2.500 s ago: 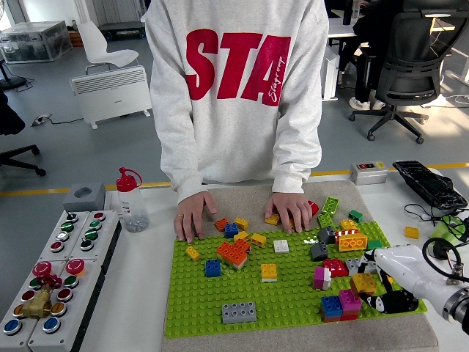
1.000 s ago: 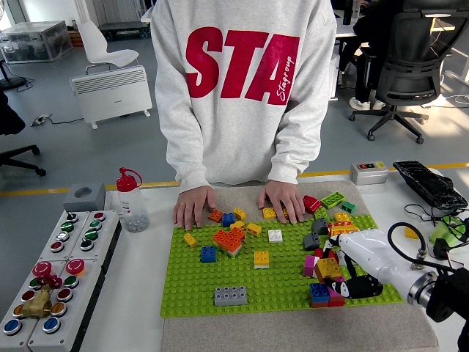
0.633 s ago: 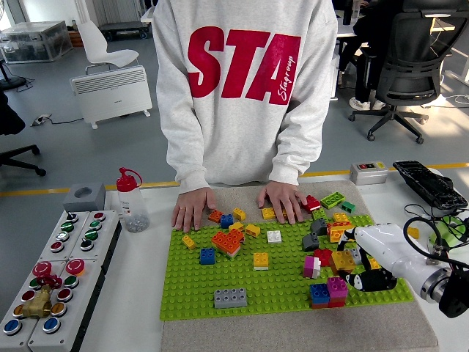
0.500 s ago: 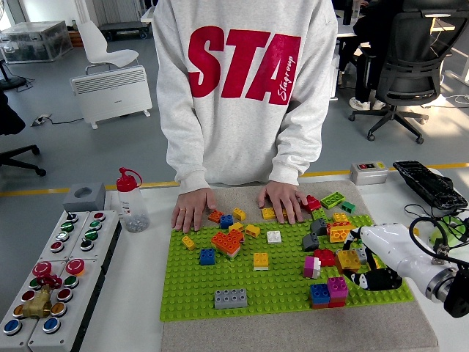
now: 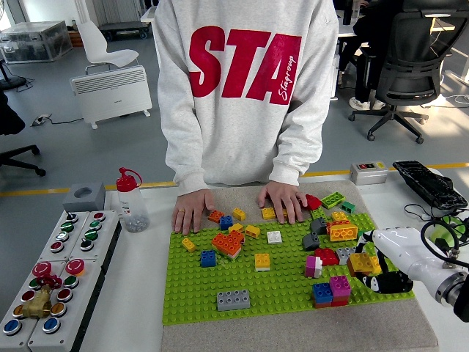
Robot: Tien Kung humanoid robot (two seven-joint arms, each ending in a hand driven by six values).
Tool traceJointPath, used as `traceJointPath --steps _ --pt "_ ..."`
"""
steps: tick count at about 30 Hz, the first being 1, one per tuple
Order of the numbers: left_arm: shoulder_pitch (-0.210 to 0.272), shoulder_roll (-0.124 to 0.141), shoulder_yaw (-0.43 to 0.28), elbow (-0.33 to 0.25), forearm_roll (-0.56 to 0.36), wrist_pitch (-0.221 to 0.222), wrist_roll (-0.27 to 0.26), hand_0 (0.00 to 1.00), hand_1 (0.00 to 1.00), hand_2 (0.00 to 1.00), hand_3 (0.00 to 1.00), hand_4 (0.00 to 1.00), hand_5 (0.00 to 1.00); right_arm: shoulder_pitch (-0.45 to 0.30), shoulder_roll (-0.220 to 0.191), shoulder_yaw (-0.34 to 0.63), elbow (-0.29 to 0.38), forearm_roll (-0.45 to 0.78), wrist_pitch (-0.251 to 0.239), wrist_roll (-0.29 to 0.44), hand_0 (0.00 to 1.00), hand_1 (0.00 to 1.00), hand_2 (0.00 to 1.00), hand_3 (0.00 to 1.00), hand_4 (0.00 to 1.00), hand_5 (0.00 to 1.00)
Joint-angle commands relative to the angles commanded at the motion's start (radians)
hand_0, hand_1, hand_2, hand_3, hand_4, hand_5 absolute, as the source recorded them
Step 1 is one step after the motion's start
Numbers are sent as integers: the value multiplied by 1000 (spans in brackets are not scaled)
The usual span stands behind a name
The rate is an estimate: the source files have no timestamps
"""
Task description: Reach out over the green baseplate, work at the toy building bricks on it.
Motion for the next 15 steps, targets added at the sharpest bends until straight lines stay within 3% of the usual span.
traceJointPath --steps 15 --pt "-6 2 5 0 -6 -1 -3 692 690 652 618 361 998 126 87 -138 0 -2 -2 3 251 101 206 506 586 177"
